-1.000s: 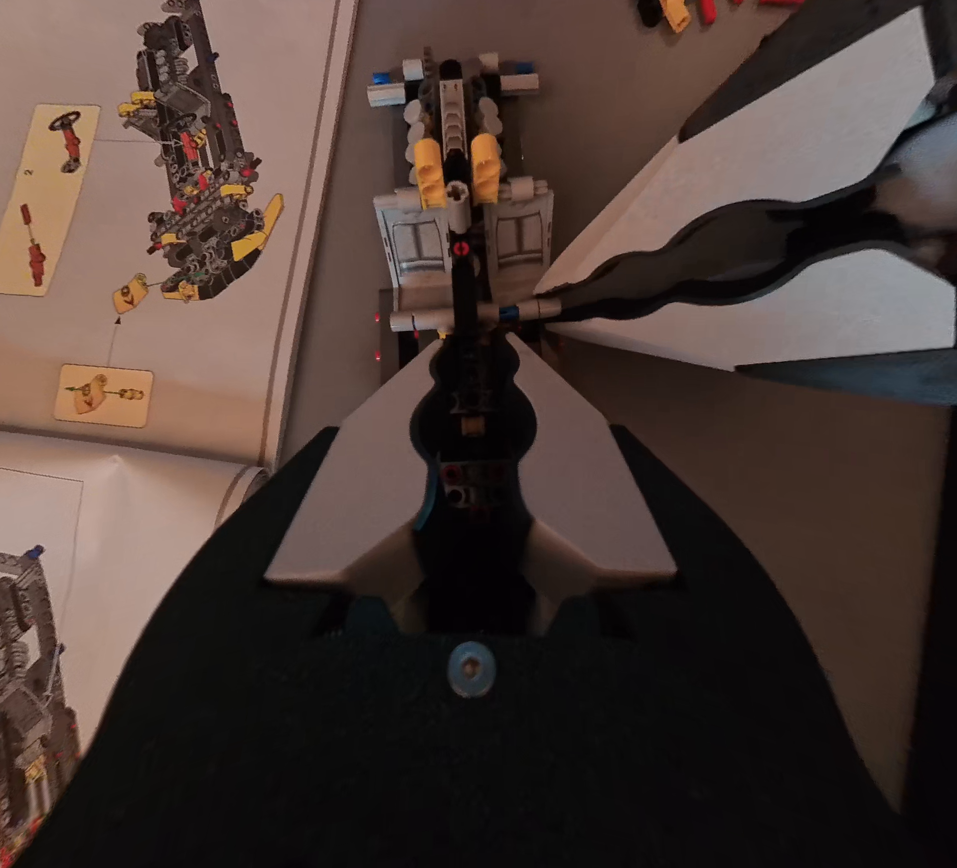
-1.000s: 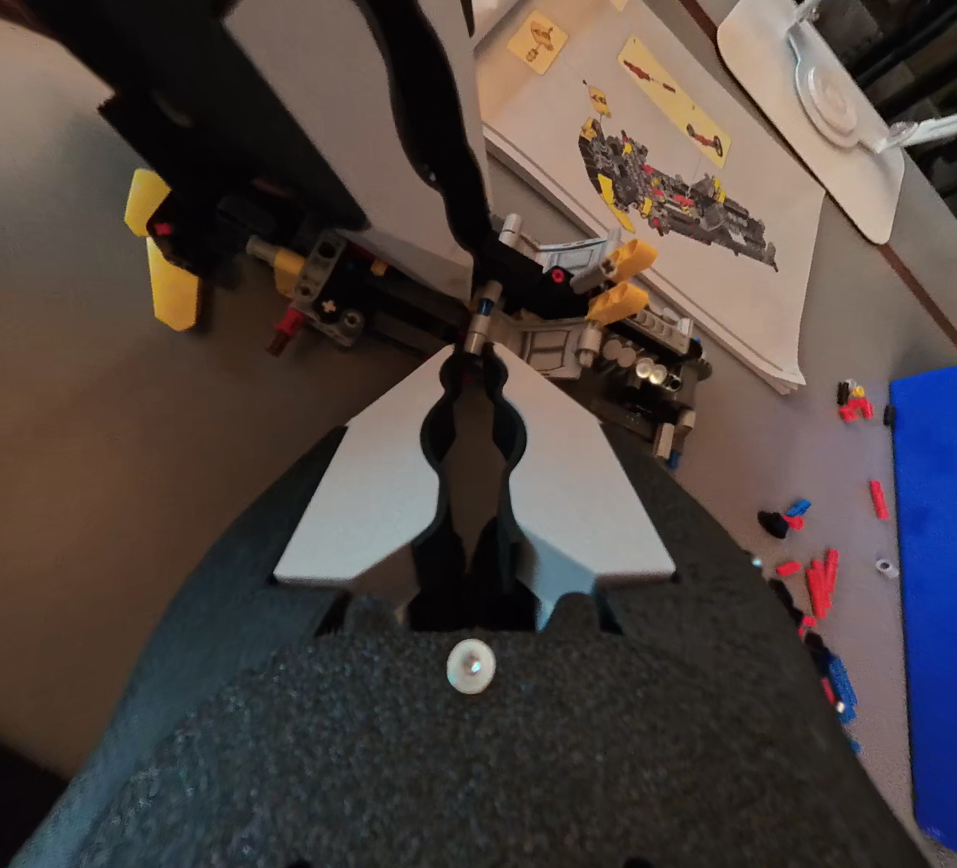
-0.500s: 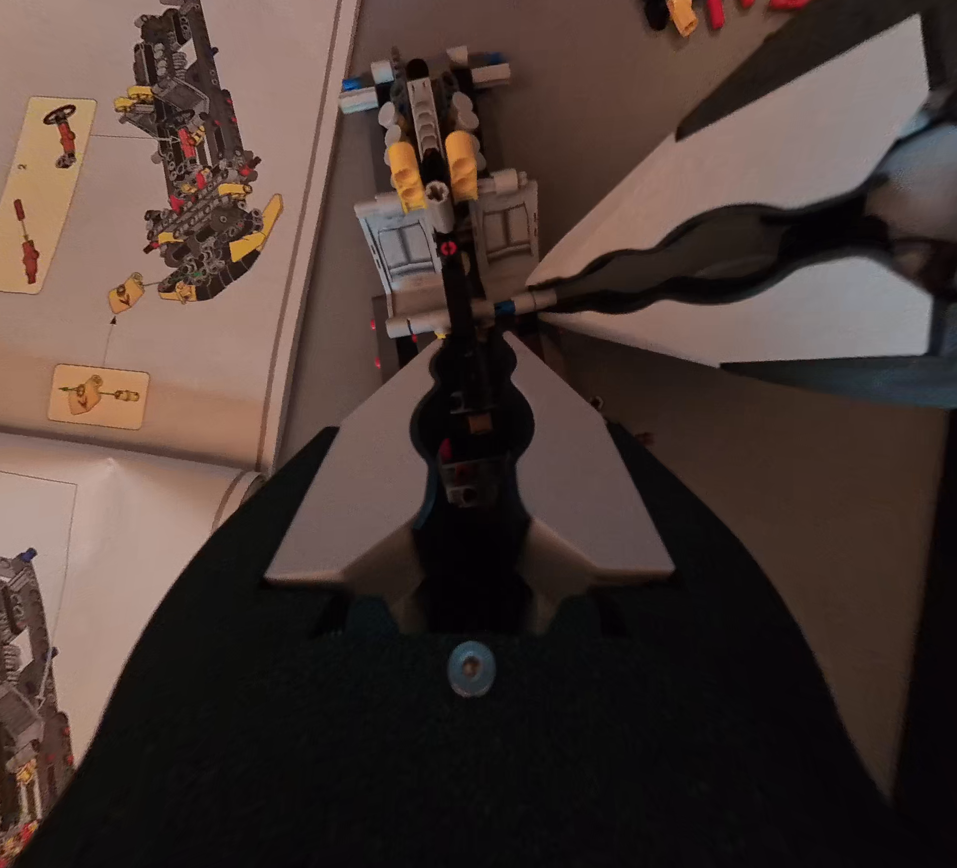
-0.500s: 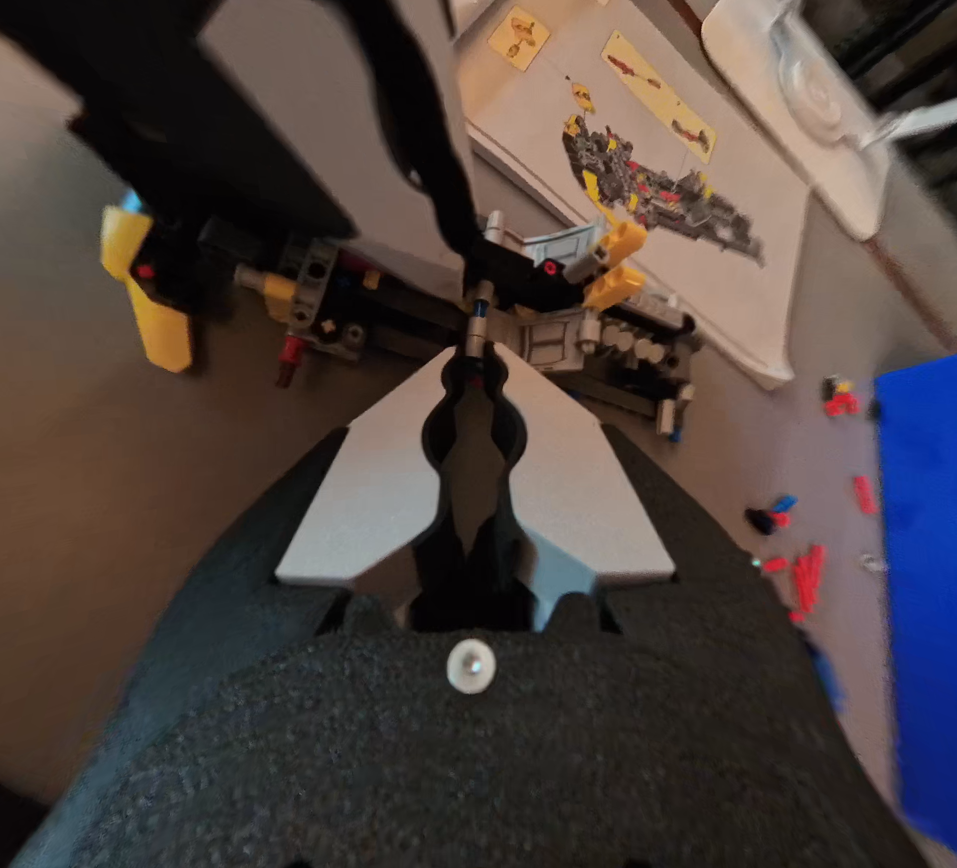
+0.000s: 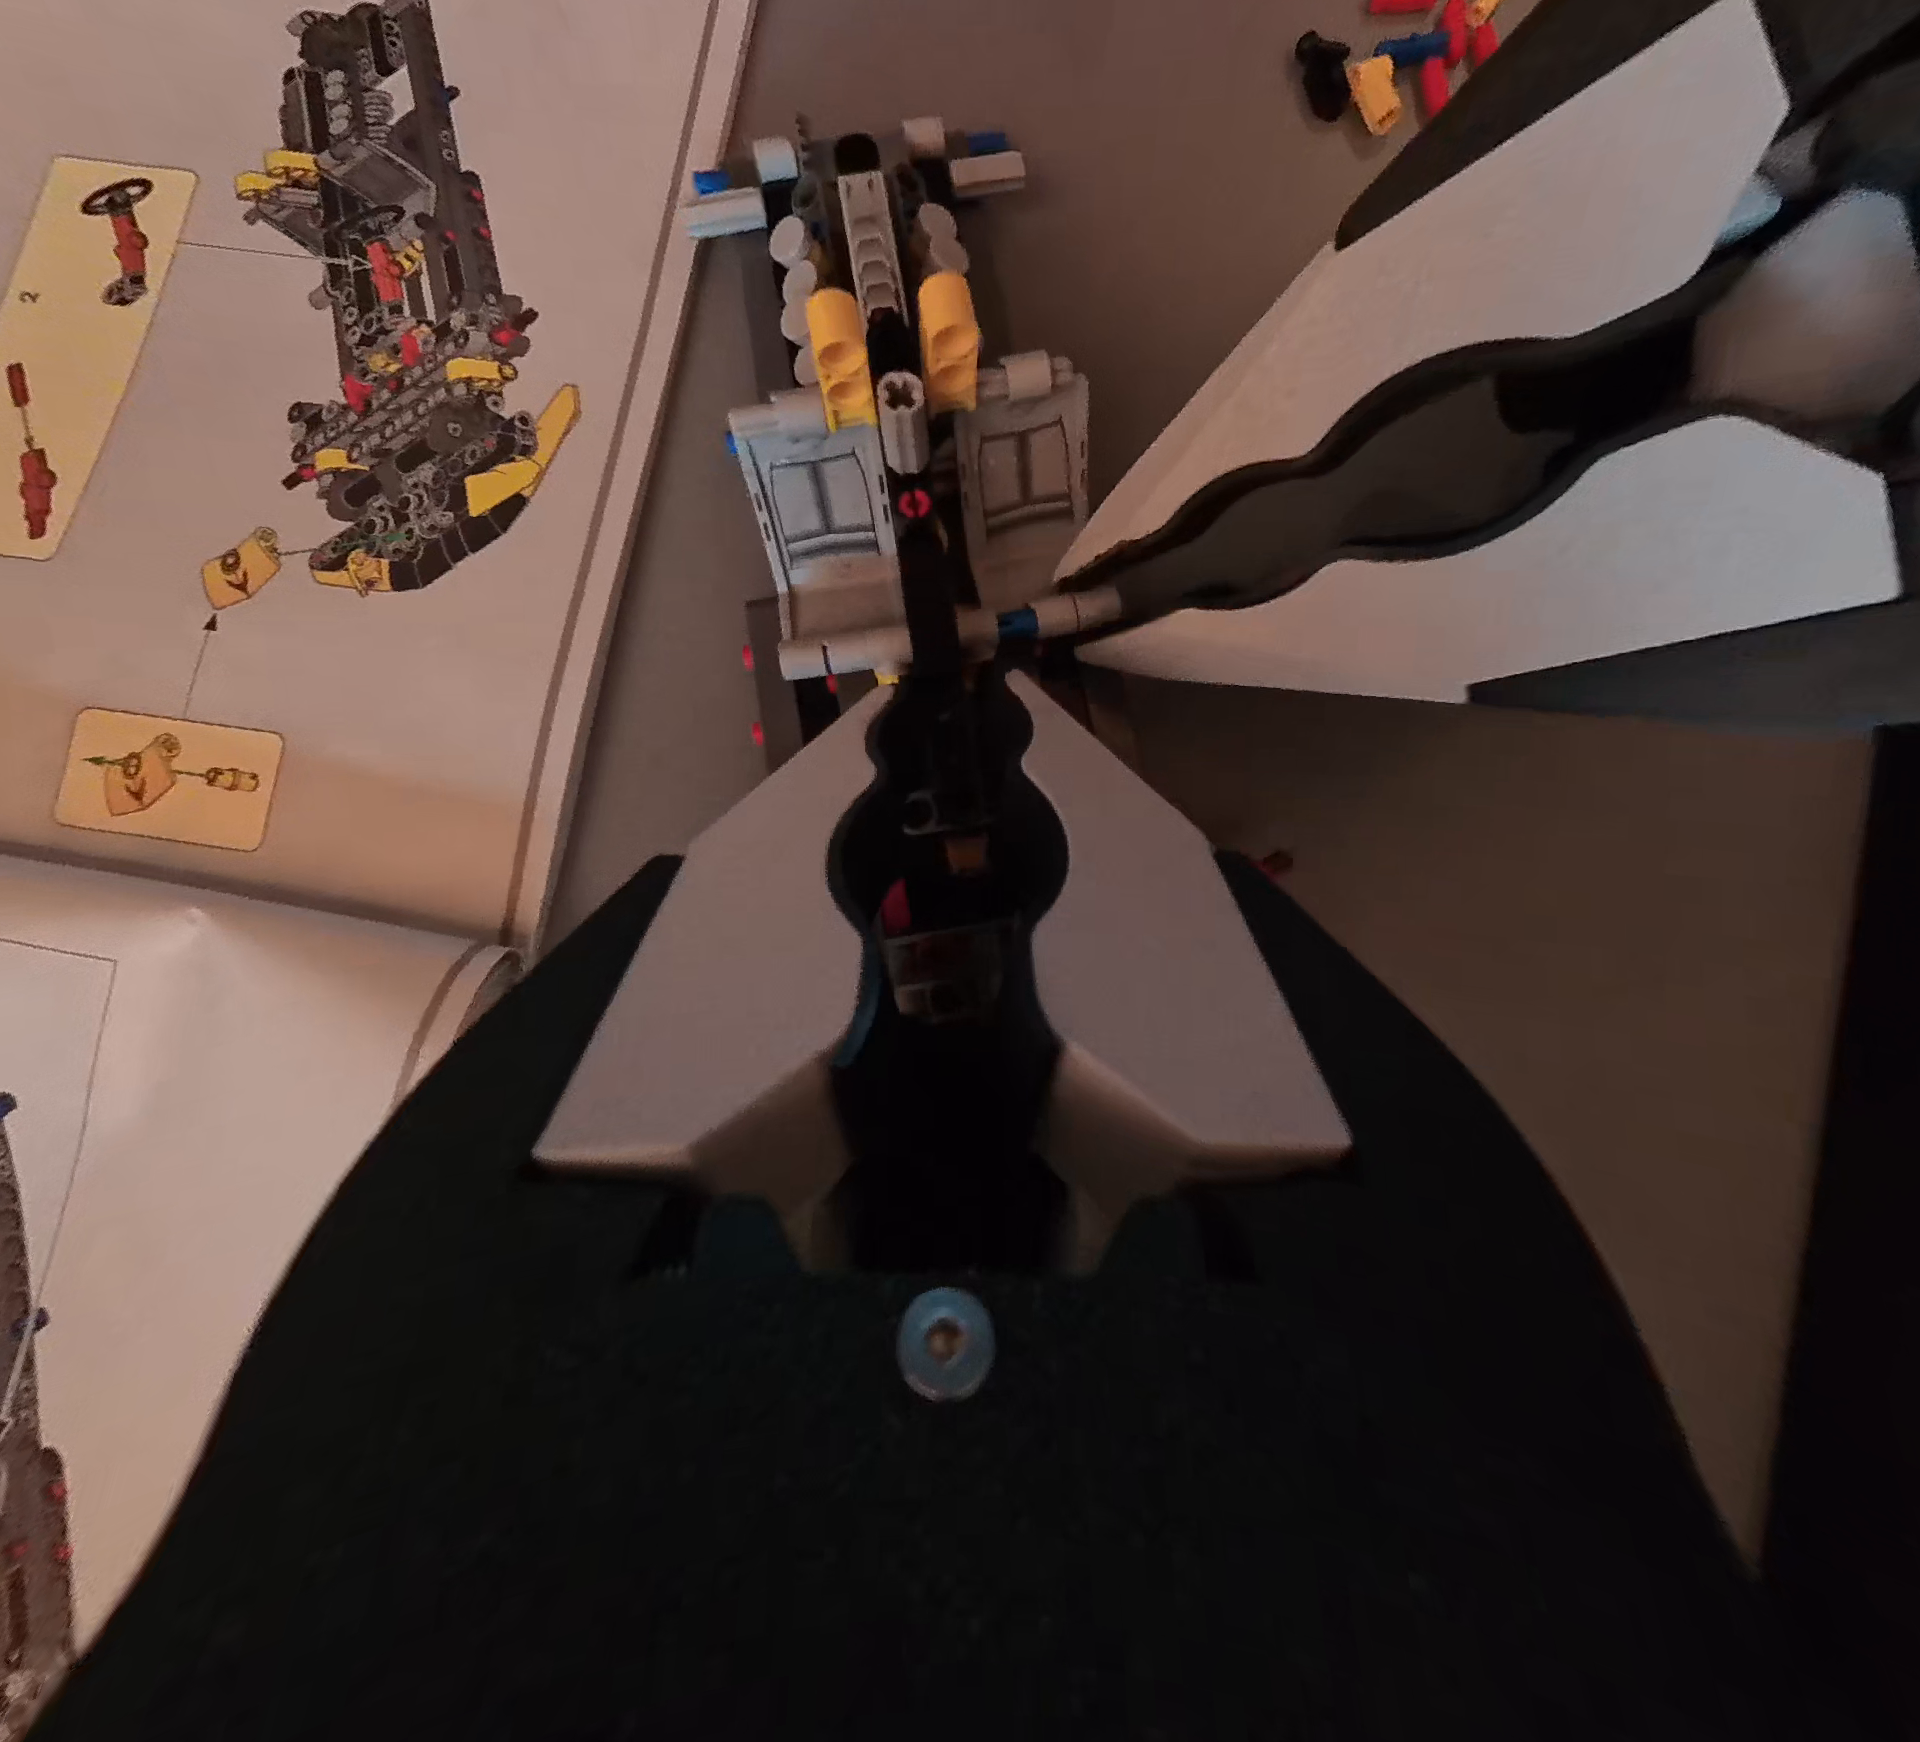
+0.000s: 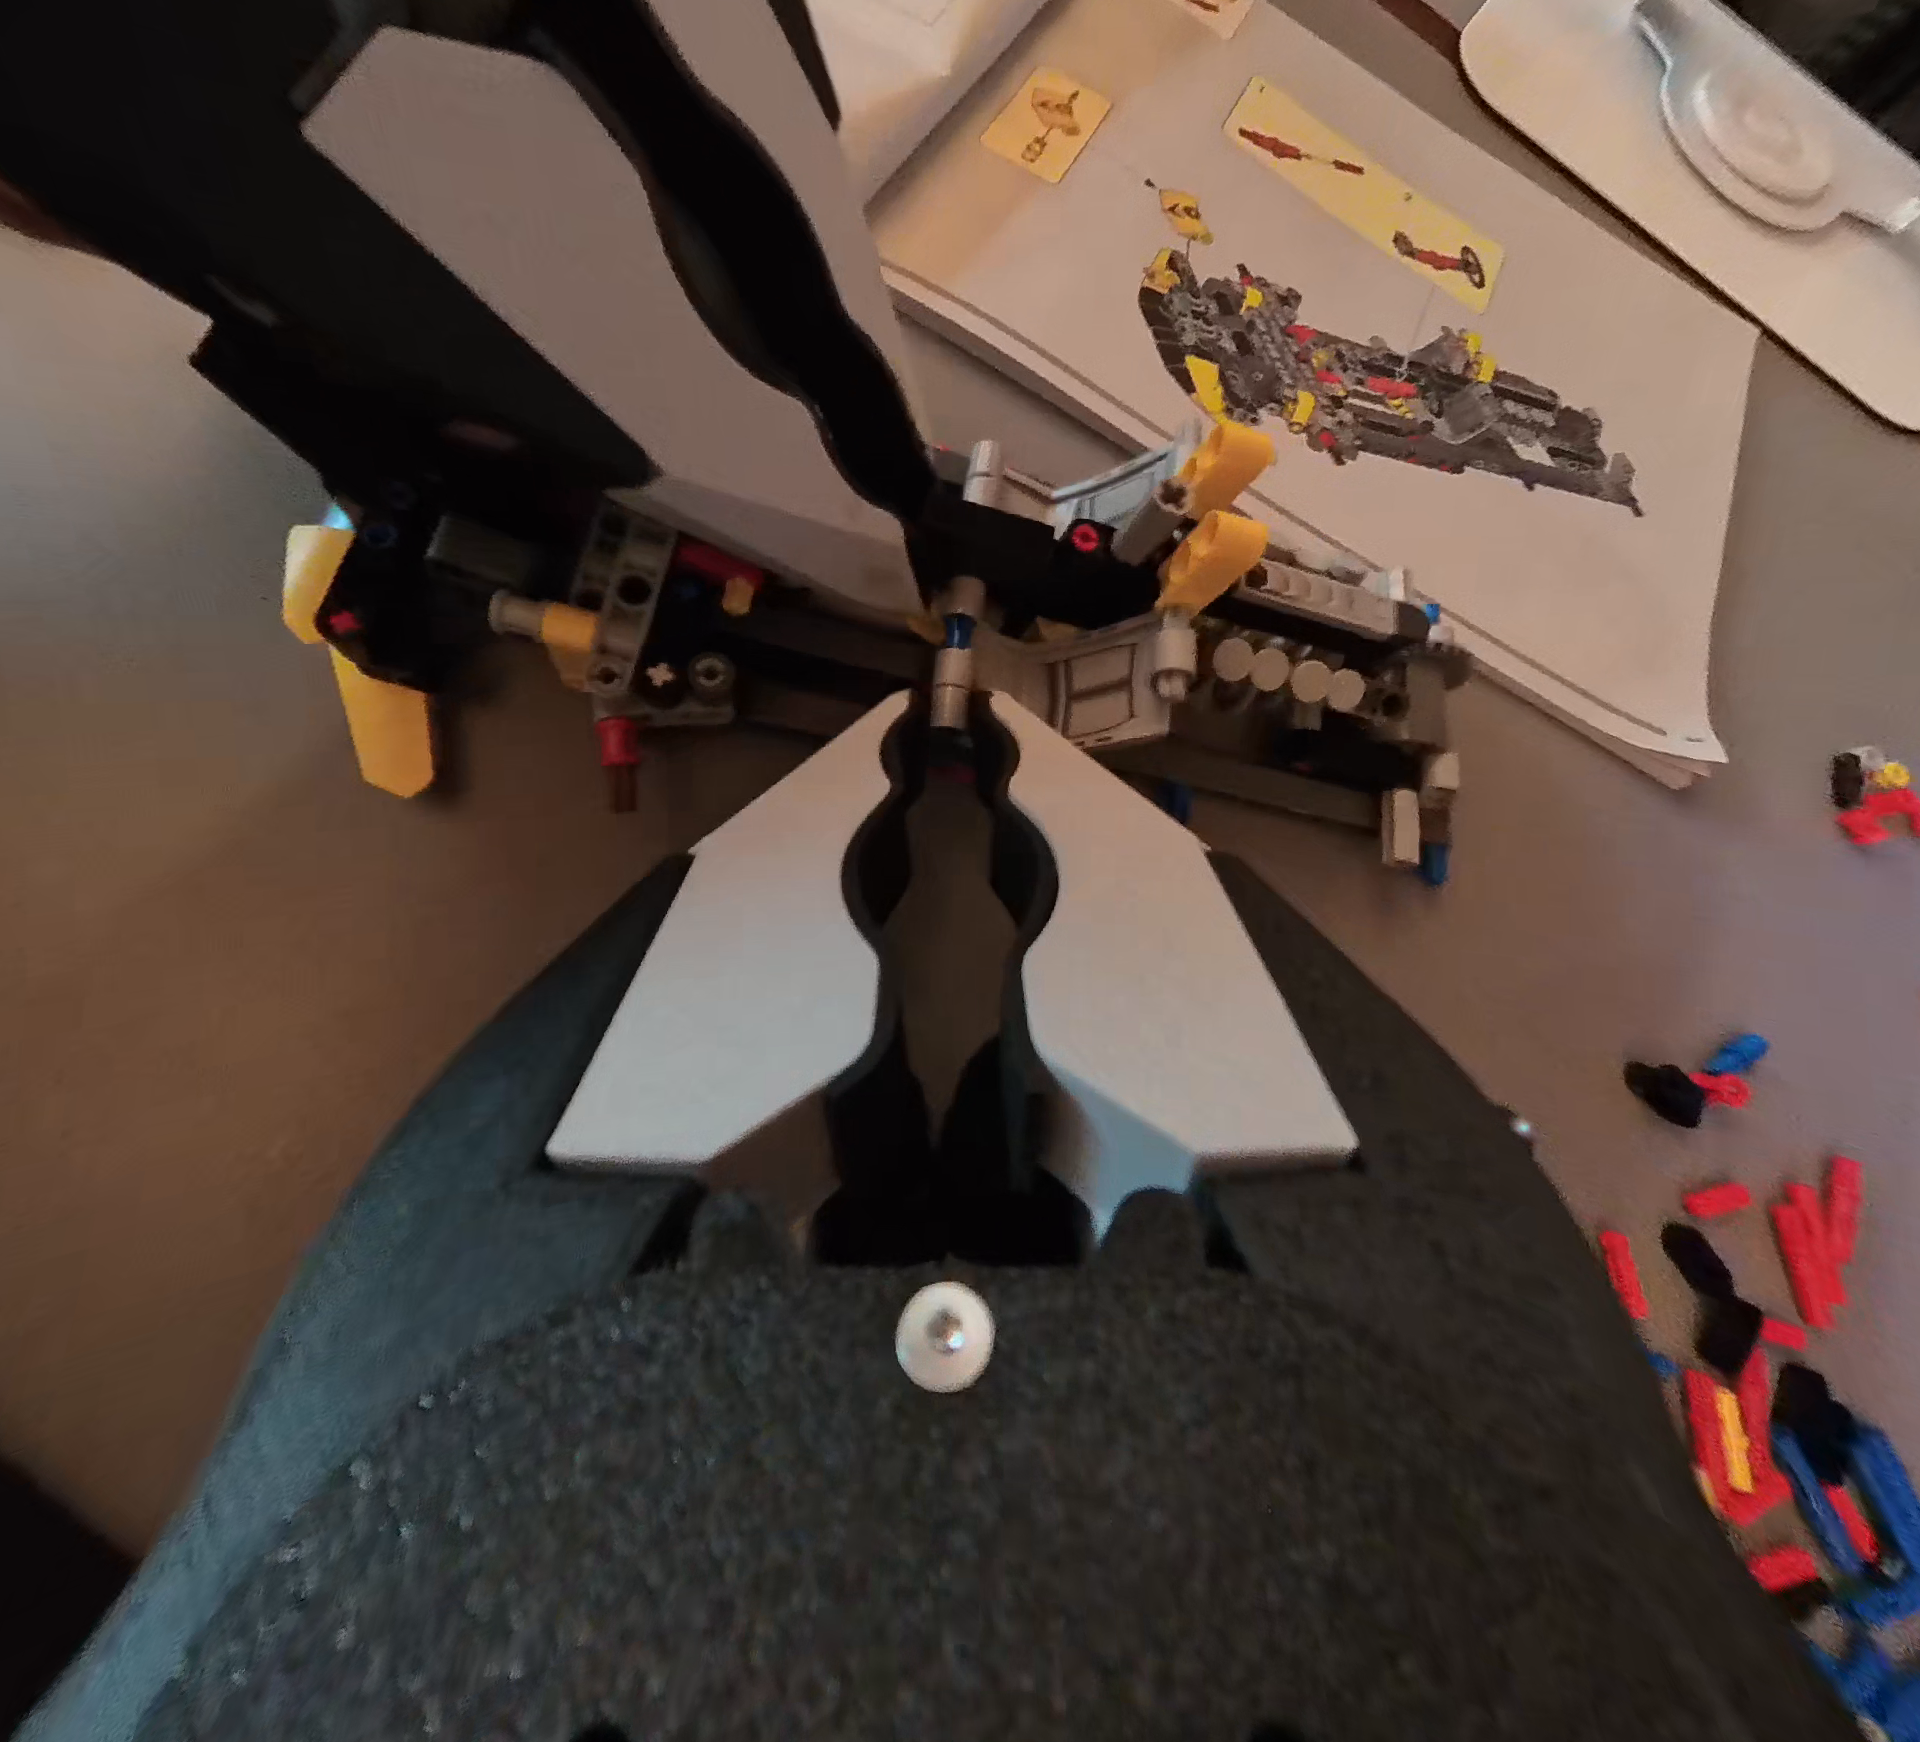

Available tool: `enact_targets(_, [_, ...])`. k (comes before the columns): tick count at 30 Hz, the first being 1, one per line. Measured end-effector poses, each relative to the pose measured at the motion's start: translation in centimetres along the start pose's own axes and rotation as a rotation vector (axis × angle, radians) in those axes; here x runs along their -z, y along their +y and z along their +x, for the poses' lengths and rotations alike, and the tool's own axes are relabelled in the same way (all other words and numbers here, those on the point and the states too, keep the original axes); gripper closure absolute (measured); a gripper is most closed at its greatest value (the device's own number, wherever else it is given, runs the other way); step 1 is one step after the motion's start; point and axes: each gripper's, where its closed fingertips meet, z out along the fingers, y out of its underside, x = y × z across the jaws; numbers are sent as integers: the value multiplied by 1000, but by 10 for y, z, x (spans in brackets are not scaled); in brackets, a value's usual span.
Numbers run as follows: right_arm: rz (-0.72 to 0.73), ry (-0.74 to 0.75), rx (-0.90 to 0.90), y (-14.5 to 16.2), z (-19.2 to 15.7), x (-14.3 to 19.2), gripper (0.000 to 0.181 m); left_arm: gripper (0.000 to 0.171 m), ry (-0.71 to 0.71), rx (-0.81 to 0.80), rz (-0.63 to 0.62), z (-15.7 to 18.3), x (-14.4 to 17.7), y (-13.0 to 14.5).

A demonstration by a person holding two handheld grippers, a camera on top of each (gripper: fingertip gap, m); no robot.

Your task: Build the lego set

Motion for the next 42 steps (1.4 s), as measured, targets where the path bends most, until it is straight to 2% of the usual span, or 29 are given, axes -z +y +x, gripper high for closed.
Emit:
enact_targets(2, [11, -28, -18, -1, -3, 1, 170, 162, 18, 18, 9, 2, 2, 1])
enact_targets(3, [16, -33, -29, -2, -2, 2, 167, 157, 24, 29, 20, 2, 5, 0])
enact_targets(4, [37, -42, -36, -5, -3, 5, 164, 145, 26, 35, 24, 1, 9, 1])
enact_targets(6, [80, -55, -49, -13, -5, 10, 164, 141, 28, 40, 32, -3, 17, 1])
enact_targets(10, [48, -40, -36, -14, -5, 4, 164, 147, 68, 44, 62, -8, 29, 0])
enact_targets(13, [0, -44, -45, -11, -6, -5, 166, 157, 128, -13, 82, 5, 25, 0])
enact_targets(16, [-16, -26, -50, -8, -2, -9, 170, 161, 86, -56, 65, 5, 16, 2])
enact_targets(33, [-18, -102, -171, -15, -2, -17, 172, 166, 19, -42, 59, -2, 13, 2])
enact_targets(38, [-26, -69, -115, -15, -3, -17, 172, 166, 25, -30, 59, -1, 13, 2])
enact_targets(42, [-15, -84, -137, -15, -3, -16, 172, 166, 41, -15, 64, -1, 13, 2])
